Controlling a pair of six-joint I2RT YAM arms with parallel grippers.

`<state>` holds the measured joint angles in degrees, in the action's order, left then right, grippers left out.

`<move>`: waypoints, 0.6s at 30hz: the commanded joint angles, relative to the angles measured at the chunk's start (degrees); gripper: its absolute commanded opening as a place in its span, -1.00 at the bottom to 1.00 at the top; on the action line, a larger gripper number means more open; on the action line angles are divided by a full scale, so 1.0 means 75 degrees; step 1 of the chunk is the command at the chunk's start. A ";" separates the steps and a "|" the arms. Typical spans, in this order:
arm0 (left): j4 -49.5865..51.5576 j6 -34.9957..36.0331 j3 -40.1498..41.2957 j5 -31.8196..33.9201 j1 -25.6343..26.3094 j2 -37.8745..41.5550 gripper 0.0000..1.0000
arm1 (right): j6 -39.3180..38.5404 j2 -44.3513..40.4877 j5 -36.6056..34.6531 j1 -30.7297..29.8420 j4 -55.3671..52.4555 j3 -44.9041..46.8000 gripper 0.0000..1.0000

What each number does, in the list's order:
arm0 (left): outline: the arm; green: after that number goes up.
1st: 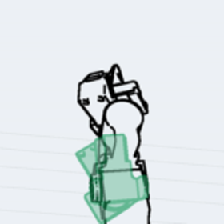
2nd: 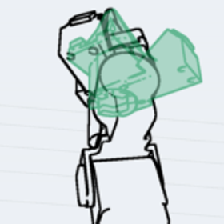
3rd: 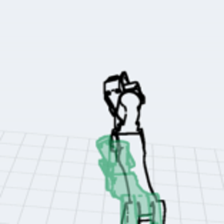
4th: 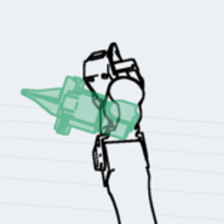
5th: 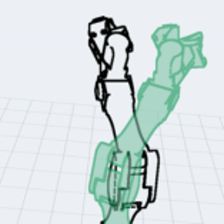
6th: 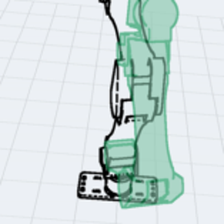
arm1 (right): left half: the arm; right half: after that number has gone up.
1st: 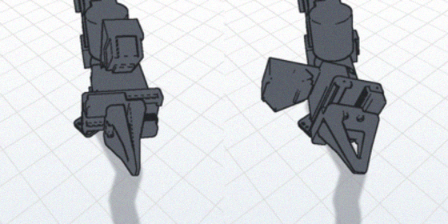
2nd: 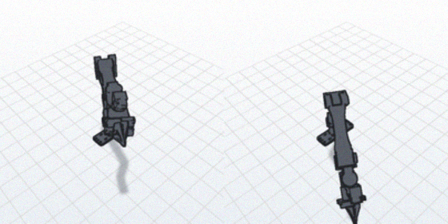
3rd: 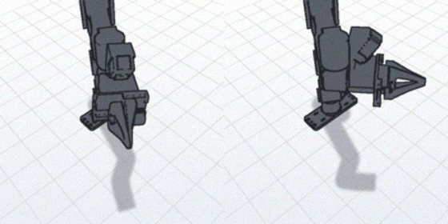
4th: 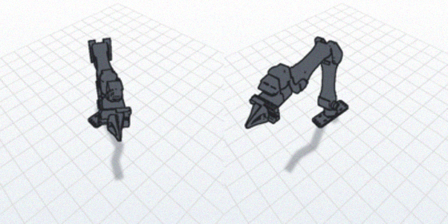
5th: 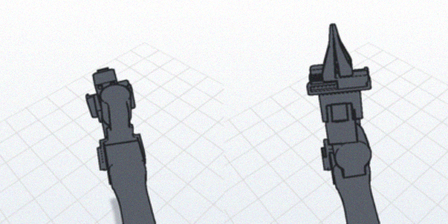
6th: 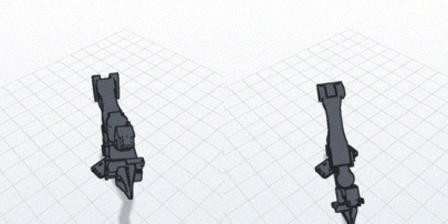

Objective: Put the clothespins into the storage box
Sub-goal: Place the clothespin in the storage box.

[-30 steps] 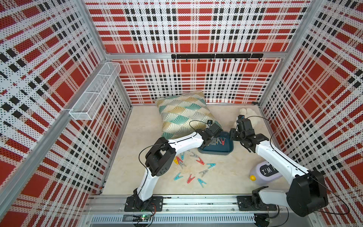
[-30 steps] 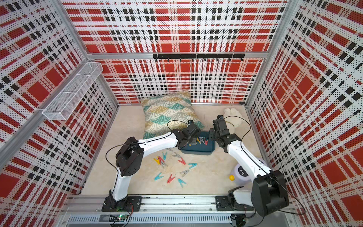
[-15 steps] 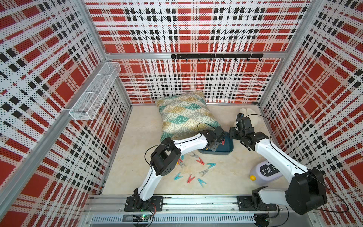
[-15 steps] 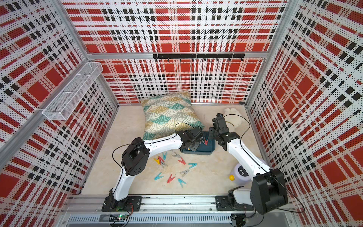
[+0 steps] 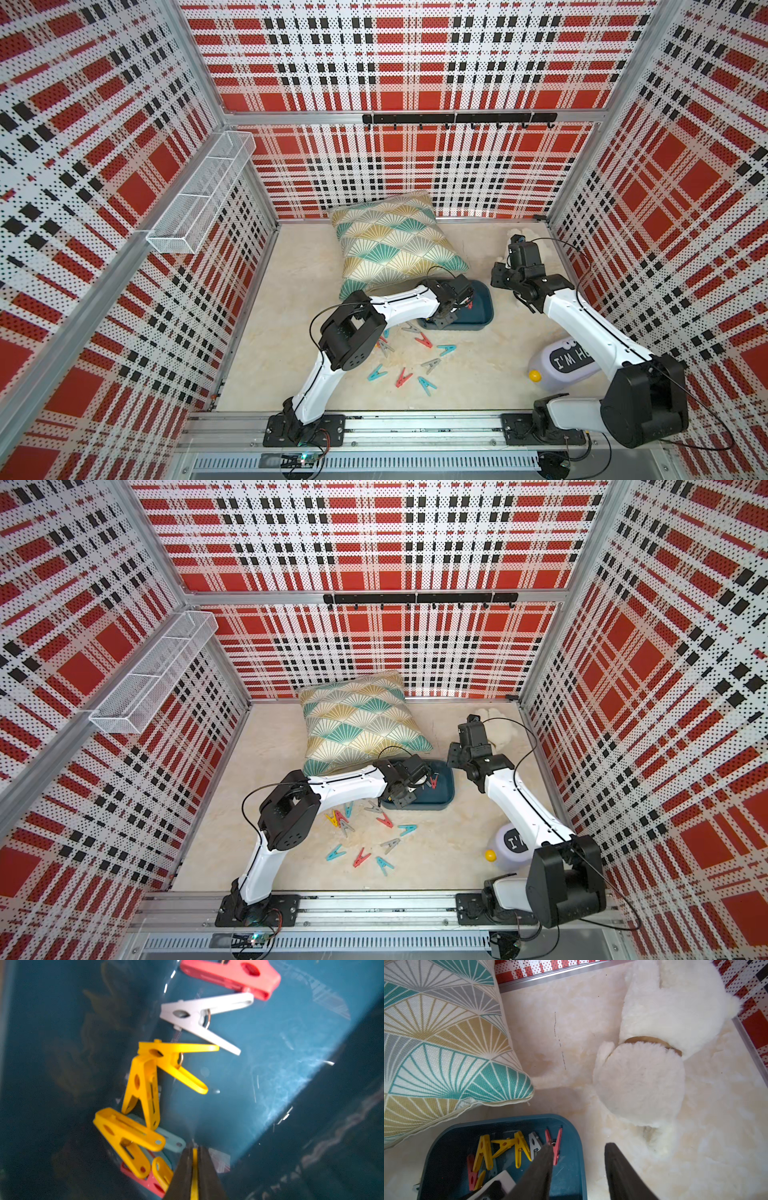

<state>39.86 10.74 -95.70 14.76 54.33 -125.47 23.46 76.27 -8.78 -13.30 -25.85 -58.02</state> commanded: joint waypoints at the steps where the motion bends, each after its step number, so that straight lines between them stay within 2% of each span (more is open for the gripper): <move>1: 0.0126 0.0261 -0.0485 -0.0188 -0.0054 -0.0078 -0.57 | -0.0011 -0.0195 0.0126 0.0034 -0.0071 -0.0203 -0.05; 6: 0.0257 0.0132 -0.1083 -0.0090 -0.0201 0.0136 -0.43 | -0.0085 -0.0151 0.0193 0.0029 -0.0128 -0.0198 -0.05; 9: 0.0354 -0.0464 -0.1417 -0.0181 -0.0521 0.0462 -0.42 | -0.0153 -0.0110 0.0246 0.0030 -0.0200 -0.0196 -0.05; 11: 0.0352 -0.1120 -0.1249 -0.0146 -0.0728 0.0933 -0.42 | -0.0177 -0.0154 0.0161 0.0027 -0.0223 -0.0155 -0.05; 13: 0.0023 -0.2136 -0.0376 -0.0007 -0.0954 0.1694 -0.40 | -0.0199 -0.0269 0.0056 0.0040 -0.0216 -0.0056 -0.03; 16: -0.0696 -0.3638 0.1500 -0.0527 -0.1513 0.3061 -0.36 | -0.0237 -0.0429 0.0107 0.0074 -0.0130 0.0102 -0.02; 18: -0.0901 -0.4659 0.2599 -0.0504 -0.1982 0.3770 -0.36 | -0.0264 -0.0405 0.0240 0.0081 -0.0072 0.0161 -0.02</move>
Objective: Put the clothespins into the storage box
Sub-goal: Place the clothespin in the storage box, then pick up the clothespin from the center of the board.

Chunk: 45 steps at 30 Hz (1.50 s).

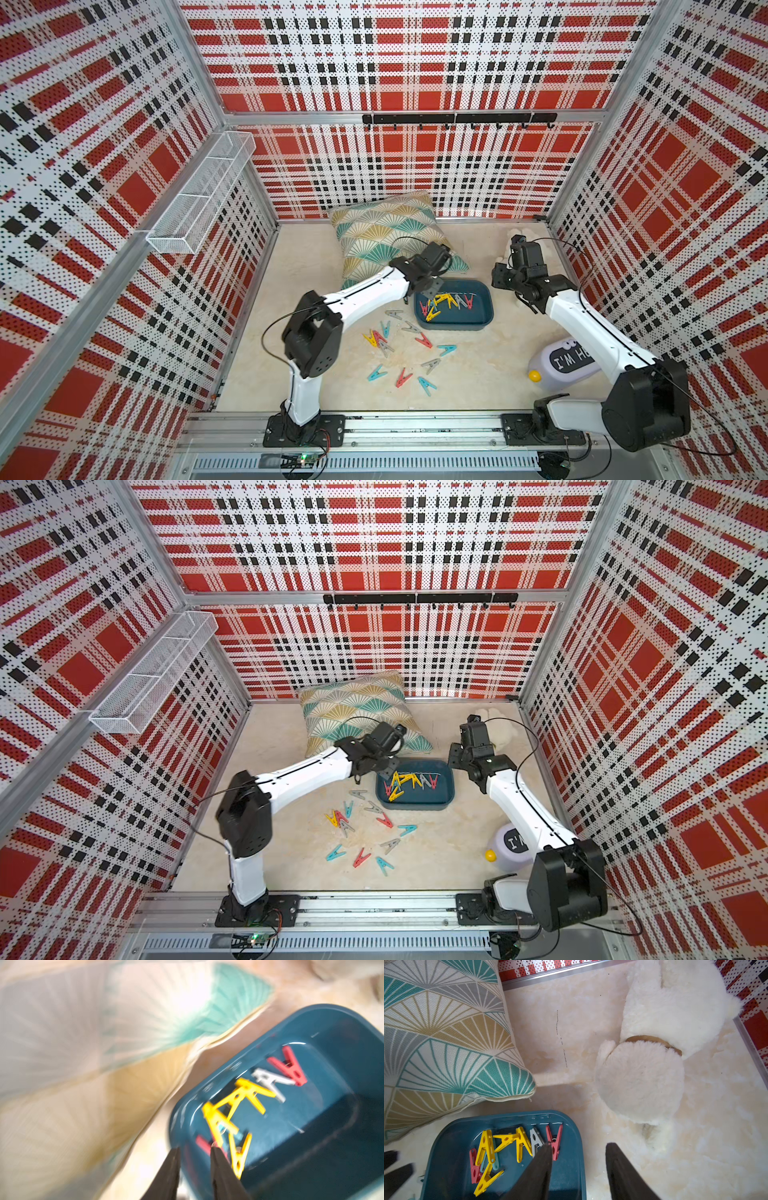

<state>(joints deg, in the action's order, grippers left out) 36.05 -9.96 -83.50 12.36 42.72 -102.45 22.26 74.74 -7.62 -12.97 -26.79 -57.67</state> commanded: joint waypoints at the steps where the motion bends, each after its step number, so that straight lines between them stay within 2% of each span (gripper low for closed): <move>1: -0.0515 -0.2260 0.1526 -0.0135 -0.0630 0.1073 -0.36 | -0.0118 -0.0153 0.0156 0.0054 0.0108 0.0142 -0.02; 4: -0.0938 -0.2950 0.2834 -0.0252 -0.0890 0.2002 -0.36 | -0.0153 0.0006 0.0465 0.0042 0.0193 0.0175 -0.02; 7: -0.0975 -0.3187 0.3312 -0.0216 -0.0697 0.2377 -0.36 | -0.0122 -0.0025 0.0628 0.0037 0.0370 0.0307 -0.02; 12: -0.0844 -0.3362 0.3215 0.0249 0.0039 0.1842 -0.35 | -0.0051 -0.0119 0.0655 0.0040 0.0530 0.0455 -0.02; 16: -0.0890 -0.3626 0.3327 0.0366 0.0150 0.1419 -0.35 | -0.0022 -0.0145 0.0767 0.0031 0.0572 0.0529 -0.02; 21: -0.0672 -0.3771 0.3461 0.0862 0.0452 0.1470 -0.35 | -0.0015 -0.0199 0.0849 0.0025 0.0596 0.0573 -0.02; 45: -0.1549 -0.3278 0.3987 0.0192 0.0003 0.0480 -0.39 | -0.0098 -0.0073 0.0867 -0.0074 0.0458 0.0389 -0.01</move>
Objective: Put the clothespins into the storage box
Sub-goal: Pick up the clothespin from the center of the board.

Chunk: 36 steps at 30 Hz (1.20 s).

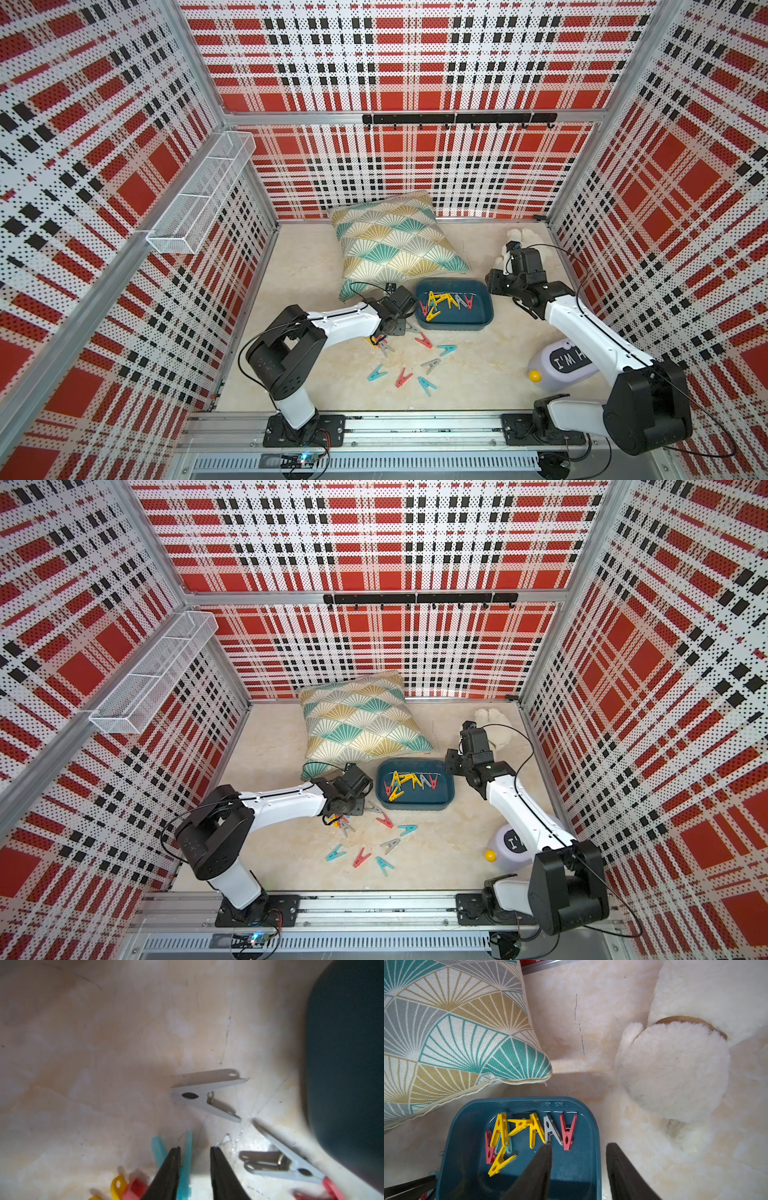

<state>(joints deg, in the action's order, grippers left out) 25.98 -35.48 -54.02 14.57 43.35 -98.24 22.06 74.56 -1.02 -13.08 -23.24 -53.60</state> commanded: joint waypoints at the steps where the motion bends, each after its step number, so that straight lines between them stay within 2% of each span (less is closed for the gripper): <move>1: -0.0200 0.0120 0.0052 -0.0065 -0.0084 -0.0085 -0.39 | -0.0094 -0.0069 -0.0056 -0.0060 -0.0039 -0.0142 -0.01; 7: -0.0195 0.0217 -0.0016 -0.0128 -0.0084 -0.0278 -0.49 | -0.0081 -0.0122 -0.0044 -0.0060 -0.0012 -0.0072 -0.01; 15: -0.0206 0.0261 -0.0133 -0.0017 -0.0170 -0.0527 -0.77 | -0.0064 -0.0063 0.0018 -0.0147 0.0001 -0.0118 -0.01; 19: -0.0207 0.0278 -0.0246 0.0031 -0.0170 -0.0420 -0.90 | -0.0037 -0.0010 -0.0062 -0.0293 0.0042 -0.0060 -0.01; 24: -0.0174 0.0343 -0.0484 0.0035 -0.0053 -0.0088 -0.95 | 0.0045 0.0002 -0.0122 -0.0295 0.0018 -0.0020 -0.01; 31: 0.0757 0.0476 -0.1559 0.0599 0.0401 0.0566 -0.96 | 0.0103 -0.0025 -0.0218 -0.0301 0.0002 -0.0011 -0.01; 36: 0.1001 0.0606 -0.2557 0.0643 0.0681 0.0730 -0.96 | 0.0138 -0.0039 -0.0354 -0.0295 -0.0005 -0.0052 -0.01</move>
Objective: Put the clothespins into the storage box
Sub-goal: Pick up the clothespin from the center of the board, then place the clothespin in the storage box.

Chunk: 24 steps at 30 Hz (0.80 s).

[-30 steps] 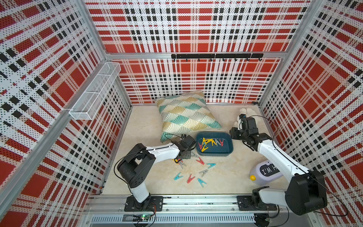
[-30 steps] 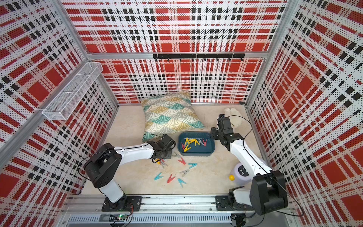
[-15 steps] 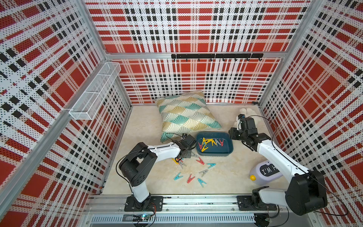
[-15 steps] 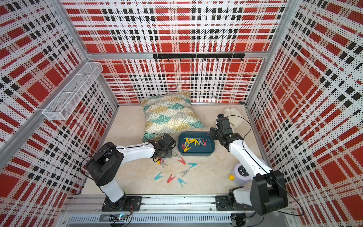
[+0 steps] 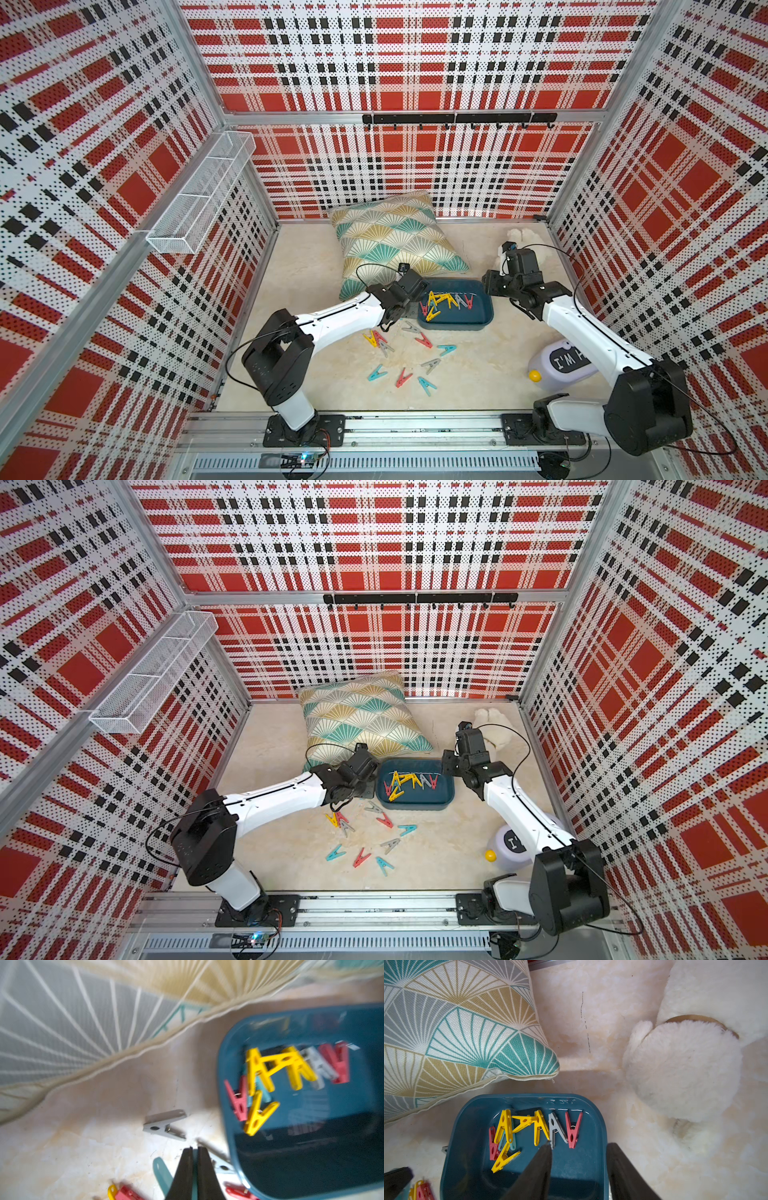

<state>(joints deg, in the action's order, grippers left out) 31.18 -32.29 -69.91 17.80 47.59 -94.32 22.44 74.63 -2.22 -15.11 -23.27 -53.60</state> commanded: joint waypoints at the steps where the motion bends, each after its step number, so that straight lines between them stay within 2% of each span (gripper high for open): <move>1: 0.0318 0.0203 -0.0679 0.0172 0.0134 0.0154 -0.96 | 0.0088 -0.0048 -0.0231 -0.0024 -0.0004 -0.0080 -0.01; 8: 0.0309 0.0318 -0.2196 0.0040 0.0377 -0.0972 -0.96 | 0.0090 0.0010 -0.0257 -0.0026 0.0048 -0.0201 -0.01; 16: 0.0128 0.0496 -0.3304 -0.0380 0.0646 -0.2571 -0.97 | 0.0189 -0.0245 -0.0691 0.0023 0.0009 0.0009 0.00; 24: -0.0056 0.0379 -0.4478 -0.0734 0.0876 -0.4108 -0.97 | 0.0350 -0.0390 -0.0554 0.0211 0.0026 0.0059 0.00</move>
<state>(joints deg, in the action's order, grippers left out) 31.94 -29.47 -100.75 13.65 53.78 -122.34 24.34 72.40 -6.15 -13.82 -23.20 -53.32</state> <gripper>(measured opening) 0.086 0.501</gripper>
